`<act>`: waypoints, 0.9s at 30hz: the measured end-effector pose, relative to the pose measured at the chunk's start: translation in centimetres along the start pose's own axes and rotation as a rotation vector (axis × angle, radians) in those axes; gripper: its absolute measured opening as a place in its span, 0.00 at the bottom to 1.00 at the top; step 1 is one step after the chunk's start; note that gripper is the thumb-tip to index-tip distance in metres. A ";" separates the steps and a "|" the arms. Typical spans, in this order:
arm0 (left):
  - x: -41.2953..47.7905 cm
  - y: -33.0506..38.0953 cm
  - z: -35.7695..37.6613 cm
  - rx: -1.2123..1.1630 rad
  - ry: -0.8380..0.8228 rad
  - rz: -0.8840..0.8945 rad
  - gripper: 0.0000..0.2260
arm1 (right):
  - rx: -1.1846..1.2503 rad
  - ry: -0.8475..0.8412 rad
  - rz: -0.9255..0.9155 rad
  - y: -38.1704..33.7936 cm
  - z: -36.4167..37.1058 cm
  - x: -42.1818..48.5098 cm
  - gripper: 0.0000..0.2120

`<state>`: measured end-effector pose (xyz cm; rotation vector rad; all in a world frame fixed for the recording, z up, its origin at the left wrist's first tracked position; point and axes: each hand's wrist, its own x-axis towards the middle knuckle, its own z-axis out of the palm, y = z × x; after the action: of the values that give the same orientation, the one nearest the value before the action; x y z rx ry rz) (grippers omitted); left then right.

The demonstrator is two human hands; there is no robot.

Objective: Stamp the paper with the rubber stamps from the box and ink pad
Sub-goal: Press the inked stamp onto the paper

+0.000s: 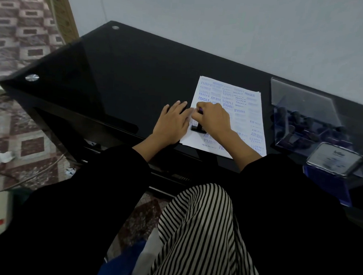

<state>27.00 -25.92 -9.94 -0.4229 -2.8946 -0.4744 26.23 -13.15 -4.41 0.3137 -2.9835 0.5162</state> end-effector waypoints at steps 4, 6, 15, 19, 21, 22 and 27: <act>0.0 0.0 0.0 -0.010 0.009 0.001 0.19 | 0.029 -0.037 0.010 0.2 -0.1 0.5 0.10; 0.1 0.0 0.0 -0.013 0.013 0.001 0.19 | 0.033 -0.053 0.014 0.2 0.0 0.7 0.08; 0.1 -0.1 0.1 -0.015 0.030 0.004 0.18 | -0.013 0.062 -0.021 -0.1 0.3 -0.3 0.10; 0.1 0.0 0.2 -0.020 0.034 -0.002 0.18 | -0.053 0.136 -0.018 -0.4 0.8 -1.6 0.15; 0.1 0.0 0.2 -0.011 0.027 -0.003 0.18 | -0.052 0.182 -0.029 -0.5 1.1 -2.3 0.13; 0.1 0.0 0.1 -0.011 0.026 -0.003 0.18 | -0.052 0.204 -0.033 -0.6 1.3 -2.6 0.12; 0.1 -0.1 0.2 0.007 0.018 -0.003 0.18 | -0.028 0.335 -0.099 -0.8 2.3 -3.8 0.12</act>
<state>26.87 -25.92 -10.10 -0.4111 -2.8792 -0.4662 29.93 -13.96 -6.80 0.3334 -2.6349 0.4640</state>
